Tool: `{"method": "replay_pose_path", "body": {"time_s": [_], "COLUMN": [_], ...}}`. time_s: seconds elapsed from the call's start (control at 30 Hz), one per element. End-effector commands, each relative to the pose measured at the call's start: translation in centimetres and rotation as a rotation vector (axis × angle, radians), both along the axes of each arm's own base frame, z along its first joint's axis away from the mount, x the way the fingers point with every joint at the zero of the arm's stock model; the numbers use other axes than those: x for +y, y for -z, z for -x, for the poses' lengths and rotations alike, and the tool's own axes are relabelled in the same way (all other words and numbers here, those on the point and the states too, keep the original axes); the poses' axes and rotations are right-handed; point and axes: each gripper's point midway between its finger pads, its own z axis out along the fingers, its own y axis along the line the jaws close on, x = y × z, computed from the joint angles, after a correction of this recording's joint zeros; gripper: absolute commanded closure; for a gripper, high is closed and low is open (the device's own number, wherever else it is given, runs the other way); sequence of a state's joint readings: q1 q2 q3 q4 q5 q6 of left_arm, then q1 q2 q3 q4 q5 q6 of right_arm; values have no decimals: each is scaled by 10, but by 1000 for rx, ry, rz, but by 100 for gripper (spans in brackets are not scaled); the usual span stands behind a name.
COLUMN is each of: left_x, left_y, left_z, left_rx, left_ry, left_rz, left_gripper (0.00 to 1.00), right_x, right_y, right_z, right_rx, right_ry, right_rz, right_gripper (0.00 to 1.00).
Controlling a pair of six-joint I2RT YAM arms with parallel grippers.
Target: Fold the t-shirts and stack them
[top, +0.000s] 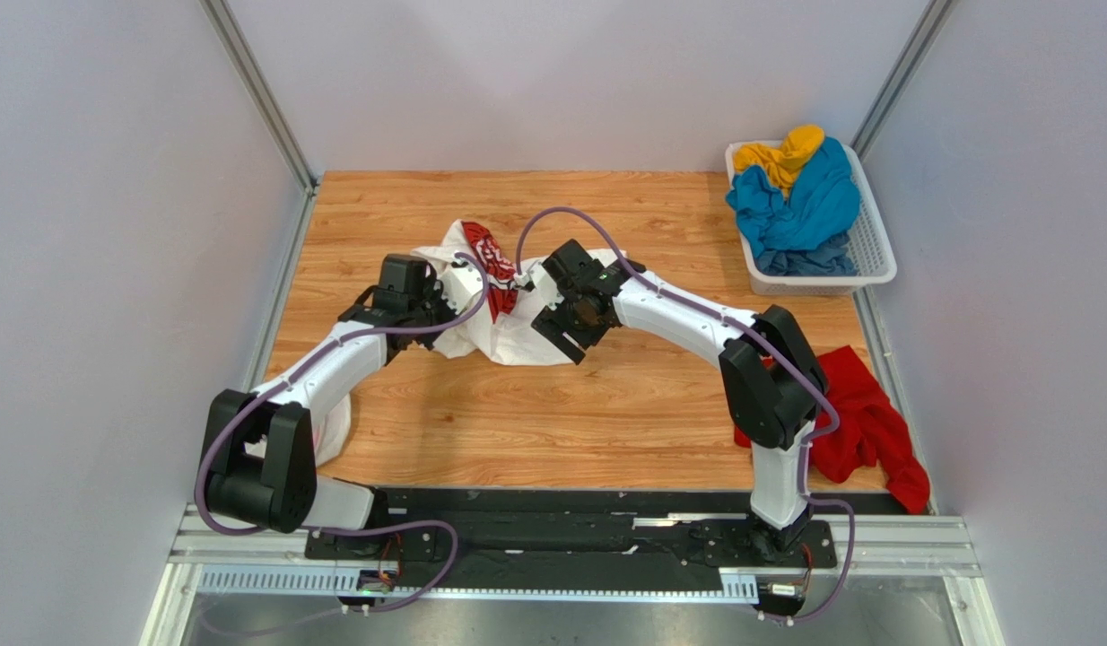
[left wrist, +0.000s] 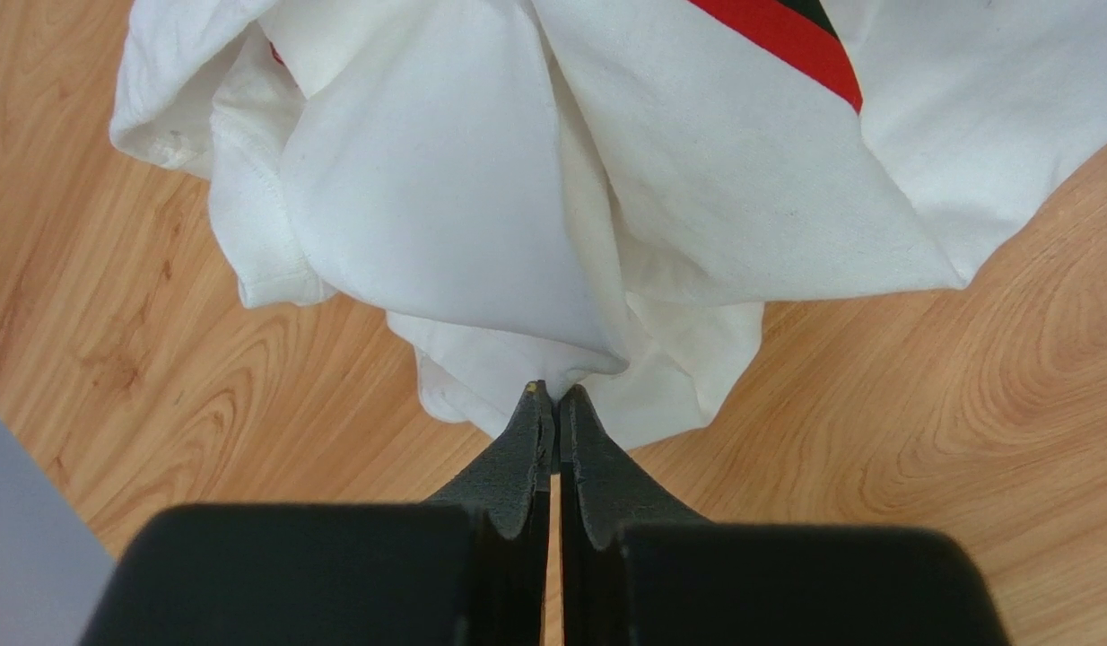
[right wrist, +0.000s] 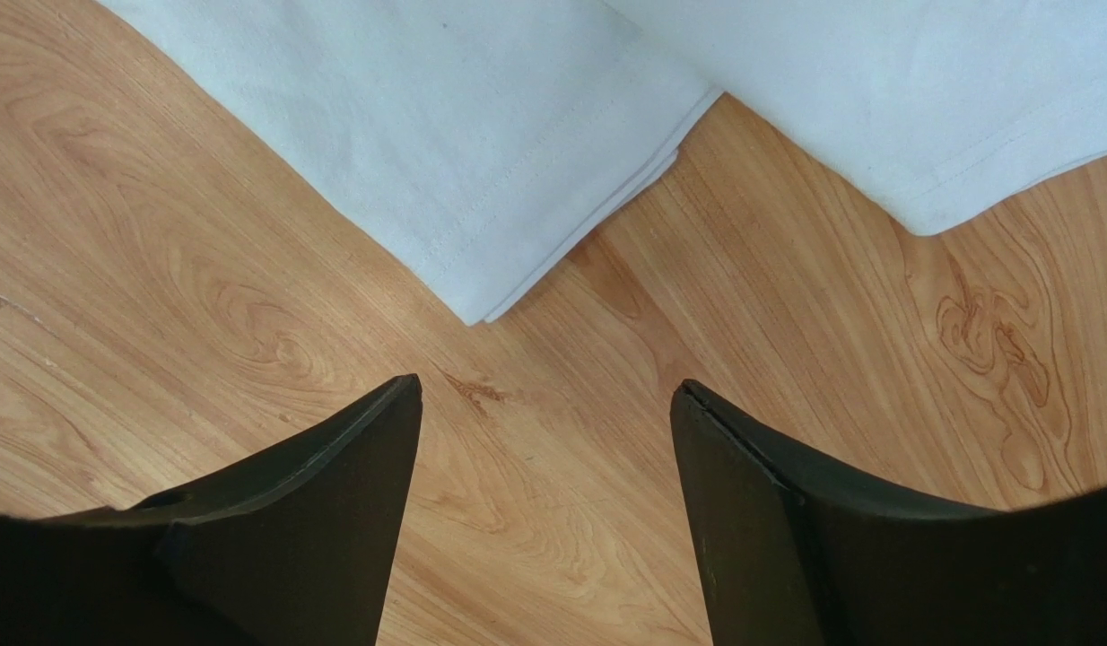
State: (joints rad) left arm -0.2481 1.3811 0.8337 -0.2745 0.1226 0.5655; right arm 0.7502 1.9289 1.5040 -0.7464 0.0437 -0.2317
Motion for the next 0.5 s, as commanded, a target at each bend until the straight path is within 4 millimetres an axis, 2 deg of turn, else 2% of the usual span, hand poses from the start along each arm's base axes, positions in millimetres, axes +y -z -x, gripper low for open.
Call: {"method": "replay_pose_path", "body": {"time_s": [0.0,0.23,0.47], "left_x": [-1,0,6], "left_y": [-23,-33,-34], "left_z": [-10,-10,-11], "left_rx": [-67,-101,-116], "left_ry": [-3,-15,-31], "left_rz": [15,23,-2], "left_gripper": [100,100,100], "right_x": [4,10,19], "right_y": [1,2,15], "right_z": [-1,-4,-7], "right_rx": [-4,-3,29], "right_ry": [6,-1,-18], "right_rz": [-9,-21,-10], "right_gripper": [28,29,36]}}
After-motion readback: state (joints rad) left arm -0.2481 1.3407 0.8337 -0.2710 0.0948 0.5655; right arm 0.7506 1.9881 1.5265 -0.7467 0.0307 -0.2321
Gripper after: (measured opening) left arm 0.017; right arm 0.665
